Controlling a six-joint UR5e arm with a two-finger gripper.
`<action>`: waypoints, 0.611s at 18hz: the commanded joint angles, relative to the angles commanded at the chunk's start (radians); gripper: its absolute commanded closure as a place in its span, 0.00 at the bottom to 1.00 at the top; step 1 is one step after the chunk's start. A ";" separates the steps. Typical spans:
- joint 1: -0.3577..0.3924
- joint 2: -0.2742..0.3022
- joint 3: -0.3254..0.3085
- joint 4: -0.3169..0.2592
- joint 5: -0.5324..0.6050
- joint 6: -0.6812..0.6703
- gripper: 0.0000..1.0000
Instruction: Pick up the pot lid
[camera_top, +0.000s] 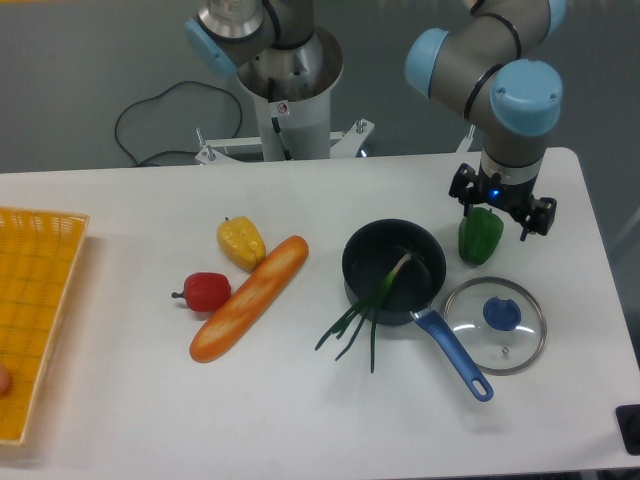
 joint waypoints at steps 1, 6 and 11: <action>0.003 0.000 0.000 -0.002 -0.012 -0.002 0.00; 0.002 -0.003 0.026 0.003 -0.028 -0.096 0.00; 0.002 -0.028 0.041 0.035 -0.040 -0.129 0.00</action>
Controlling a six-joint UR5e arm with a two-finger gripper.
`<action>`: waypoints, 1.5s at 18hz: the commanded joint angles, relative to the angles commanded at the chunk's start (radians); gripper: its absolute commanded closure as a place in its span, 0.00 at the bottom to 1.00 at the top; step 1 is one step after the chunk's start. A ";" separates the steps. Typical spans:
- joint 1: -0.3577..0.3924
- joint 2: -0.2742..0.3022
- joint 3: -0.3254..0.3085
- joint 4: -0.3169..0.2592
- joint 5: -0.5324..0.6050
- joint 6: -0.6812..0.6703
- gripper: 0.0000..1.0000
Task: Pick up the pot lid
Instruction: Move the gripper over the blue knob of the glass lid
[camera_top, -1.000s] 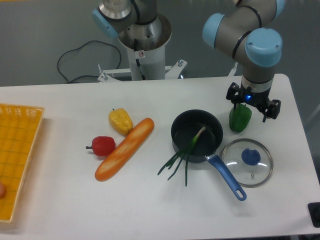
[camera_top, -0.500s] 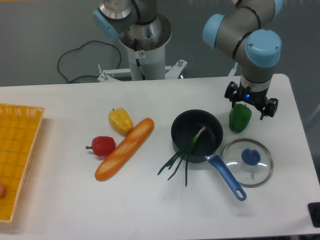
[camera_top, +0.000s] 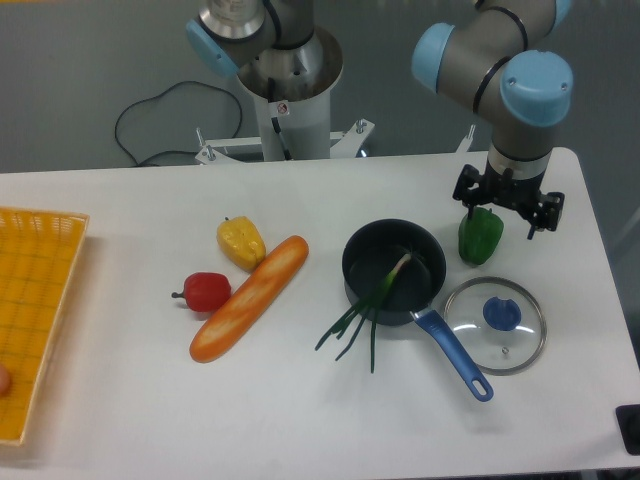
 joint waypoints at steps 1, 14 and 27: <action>0.002 -0.003 0.003 0.005 -0.006 -0.012 0.00; 0.055 -0.061 0.015 0.038 -0.175 -0.069 0.00; 0.075 -0.178 0.112 0.040 -0.179 -0.242 0.00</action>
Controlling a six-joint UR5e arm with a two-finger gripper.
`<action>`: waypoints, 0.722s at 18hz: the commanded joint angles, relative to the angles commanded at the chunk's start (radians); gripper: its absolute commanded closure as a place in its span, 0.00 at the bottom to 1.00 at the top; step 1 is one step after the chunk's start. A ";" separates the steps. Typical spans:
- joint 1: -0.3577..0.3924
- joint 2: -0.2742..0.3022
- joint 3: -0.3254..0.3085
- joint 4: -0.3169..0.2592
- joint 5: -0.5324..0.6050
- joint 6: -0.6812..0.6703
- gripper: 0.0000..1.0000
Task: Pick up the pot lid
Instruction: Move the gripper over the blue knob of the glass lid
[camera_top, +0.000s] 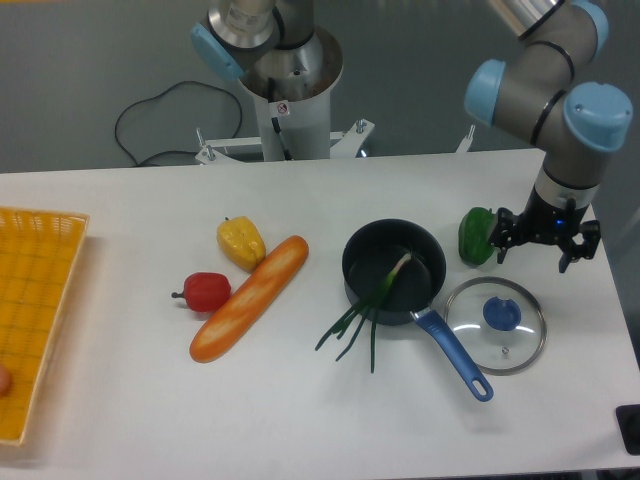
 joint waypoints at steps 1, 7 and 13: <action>-0.006 -0.009 0.006 0.002 0.003 -0.022 0.00; -0.020 -0.034 0.014 0.021 0.012 -0.062 0.00; -0.069 -0.069 0.023 0.040 0.125 -0.056 0.00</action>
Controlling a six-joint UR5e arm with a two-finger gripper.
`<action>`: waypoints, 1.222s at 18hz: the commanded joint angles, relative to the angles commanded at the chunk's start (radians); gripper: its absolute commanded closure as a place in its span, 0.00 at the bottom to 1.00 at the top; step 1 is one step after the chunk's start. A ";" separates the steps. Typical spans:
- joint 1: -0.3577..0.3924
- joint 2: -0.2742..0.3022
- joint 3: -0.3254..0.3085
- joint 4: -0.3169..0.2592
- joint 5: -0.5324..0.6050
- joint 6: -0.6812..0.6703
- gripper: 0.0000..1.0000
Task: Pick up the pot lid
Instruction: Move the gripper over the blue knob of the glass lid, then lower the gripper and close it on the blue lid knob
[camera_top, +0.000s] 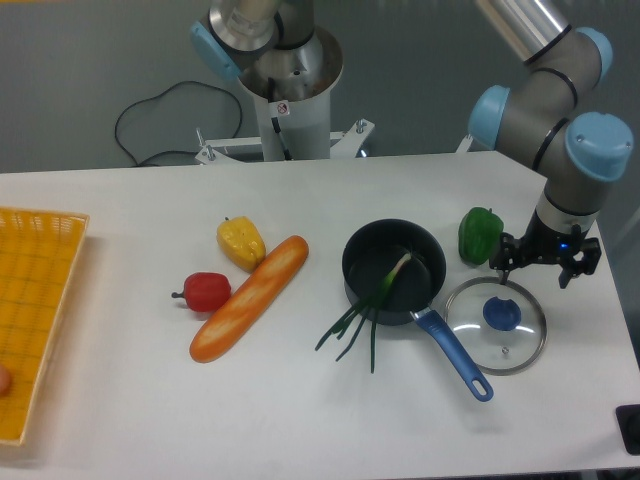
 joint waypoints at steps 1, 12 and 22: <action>-0.012 -0.012 0.008 0.002 0.012 -0.003 0.00; -0.049 -0.055 0.044 0.002 0.014 -0.040 0.00; -0.060 -0.069 0.046 0.002 0.013 -0.083 0.00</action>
